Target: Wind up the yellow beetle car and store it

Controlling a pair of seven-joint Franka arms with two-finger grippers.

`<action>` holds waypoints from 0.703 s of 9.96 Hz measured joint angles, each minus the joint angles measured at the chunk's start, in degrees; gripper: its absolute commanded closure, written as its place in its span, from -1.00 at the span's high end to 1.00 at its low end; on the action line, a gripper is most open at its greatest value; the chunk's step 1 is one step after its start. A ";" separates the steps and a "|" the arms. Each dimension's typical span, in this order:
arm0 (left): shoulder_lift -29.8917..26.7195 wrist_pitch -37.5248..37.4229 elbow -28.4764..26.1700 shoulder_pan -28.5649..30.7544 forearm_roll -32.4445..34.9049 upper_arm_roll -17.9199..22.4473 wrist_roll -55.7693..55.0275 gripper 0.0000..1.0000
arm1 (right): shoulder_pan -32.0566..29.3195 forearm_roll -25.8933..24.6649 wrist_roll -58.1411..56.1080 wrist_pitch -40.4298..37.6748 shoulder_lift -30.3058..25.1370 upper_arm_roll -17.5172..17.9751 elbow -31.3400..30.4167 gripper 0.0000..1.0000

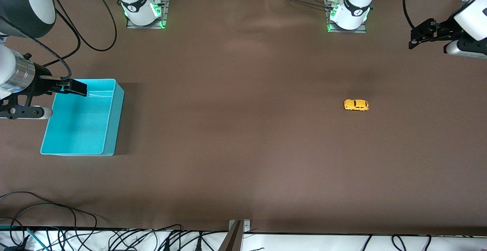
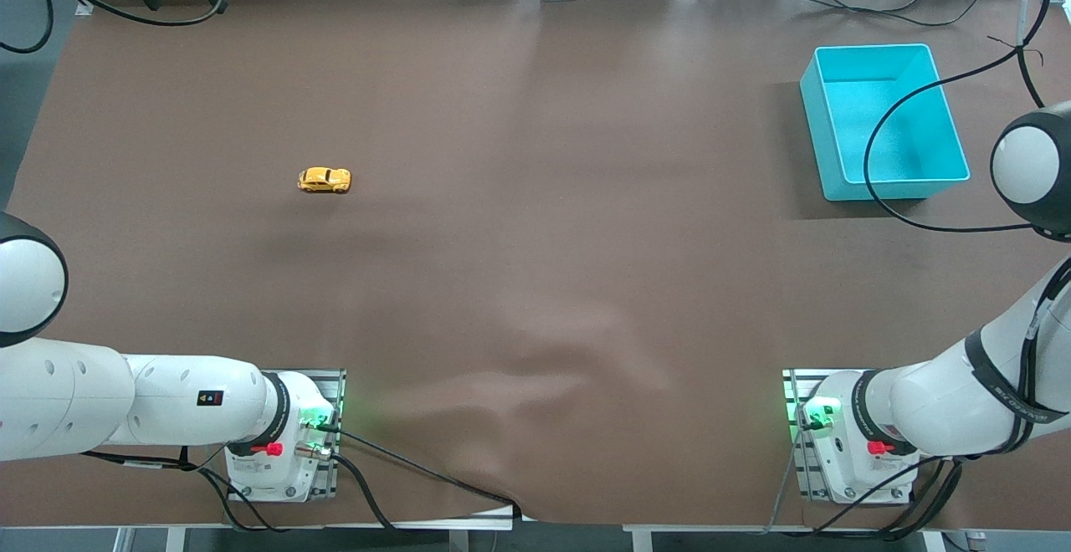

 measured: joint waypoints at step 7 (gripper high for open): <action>0.89 0.00 1.11 -0.09 -0.06 -0.56 0.00 1.00 | -0.01 0.03 0.10 -0.02 0.00 -0.01 0.00 1.00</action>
